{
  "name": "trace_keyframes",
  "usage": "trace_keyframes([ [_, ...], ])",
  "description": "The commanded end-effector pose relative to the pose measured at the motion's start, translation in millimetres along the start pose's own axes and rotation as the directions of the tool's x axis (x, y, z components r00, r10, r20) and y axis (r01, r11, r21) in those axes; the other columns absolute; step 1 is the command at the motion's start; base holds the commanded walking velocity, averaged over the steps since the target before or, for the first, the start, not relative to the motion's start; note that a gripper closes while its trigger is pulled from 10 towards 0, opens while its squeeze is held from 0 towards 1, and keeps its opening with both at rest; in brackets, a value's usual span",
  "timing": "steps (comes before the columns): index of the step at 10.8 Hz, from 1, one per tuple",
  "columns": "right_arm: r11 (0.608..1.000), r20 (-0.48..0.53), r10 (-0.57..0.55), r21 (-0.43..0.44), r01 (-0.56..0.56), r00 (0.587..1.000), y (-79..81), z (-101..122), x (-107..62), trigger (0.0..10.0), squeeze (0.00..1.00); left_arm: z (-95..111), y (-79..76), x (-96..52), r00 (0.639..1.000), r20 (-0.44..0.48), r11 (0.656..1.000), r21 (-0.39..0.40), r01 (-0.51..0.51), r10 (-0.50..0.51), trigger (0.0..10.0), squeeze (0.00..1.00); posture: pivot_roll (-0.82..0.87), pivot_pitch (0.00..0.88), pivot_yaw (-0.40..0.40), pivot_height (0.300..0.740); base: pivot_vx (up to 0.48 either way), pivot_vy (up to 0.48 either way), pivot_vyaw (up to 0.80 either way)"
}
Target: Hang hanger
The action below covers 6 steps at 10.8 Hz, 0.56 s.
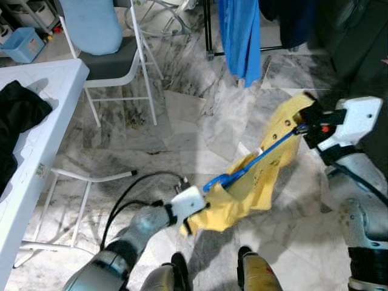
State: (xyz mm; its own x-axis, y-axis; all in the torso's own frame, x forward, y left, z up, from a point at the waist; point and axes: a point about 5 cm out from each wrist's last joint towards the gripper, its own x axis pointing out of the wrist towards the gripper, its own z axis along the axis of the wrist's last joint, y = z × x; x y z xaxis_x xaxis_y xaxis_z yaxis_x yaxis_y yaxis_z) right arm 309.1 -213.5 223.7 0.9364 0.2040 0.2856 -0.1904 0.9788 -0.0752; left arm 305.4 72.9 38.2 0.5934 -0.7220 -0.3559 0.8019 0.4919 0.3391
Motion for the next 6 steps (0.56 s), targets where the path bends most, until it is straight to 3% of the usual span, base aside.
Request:
trace_keyframes([
  [1, 0.999, 0.035, -0.03, -0.031, 0.031, 0.999, -6.6, 8.8, -1.9, 0.0, 0.0, -13.4, 3.0, -6.7, 0.997, -0.059, 0.997, -0.051, -0.052, 0.049, 0.0, 0.0, -0.28, 0.246, 0.133, 0.74, 0.0, 0.0, 0.0],
  [3, 0.962, 0.058, -0.23, -0.136, 0.236, 0.971, -44.5, 14.7, -13.0, 0.0, 0.0, -12.5, 29.8, -16.2, 0.968, -0.049, 0.964, -0.091, -0.252, 0.248, 0.0, 0.0, -0.28, 0.248, 0.137, 0.74, 0.0, 0.0, 0.0],
  [5, 0.899, 0.13, -0.386, -0.166, 0.404, 0.913, -71.6, 26.6, -27.3, 0.0, 0.0, -14.3, 42.0, -24.6, 0.955, -0.045, 0.949, -0.103, -0.297, 0.294, 0.0, 0.0, -0.28, 0.255, 0.139, 0.74, 0.0, 0.0, 0.0],
  [6, 0.894, 0.136, -0.395, -0.172, 0.414, 0.909, -74.1, 27.6, -29.3, 0.0, 0.0, -16.1, 42.3, -25.9, 0.956, -0.054, 0.951, -0.1, -0.292, 0.288, 0.0, 0.0, -0.28, 0.257, 0.143, 0.74, 0.0, 0.0, 0.0],
])
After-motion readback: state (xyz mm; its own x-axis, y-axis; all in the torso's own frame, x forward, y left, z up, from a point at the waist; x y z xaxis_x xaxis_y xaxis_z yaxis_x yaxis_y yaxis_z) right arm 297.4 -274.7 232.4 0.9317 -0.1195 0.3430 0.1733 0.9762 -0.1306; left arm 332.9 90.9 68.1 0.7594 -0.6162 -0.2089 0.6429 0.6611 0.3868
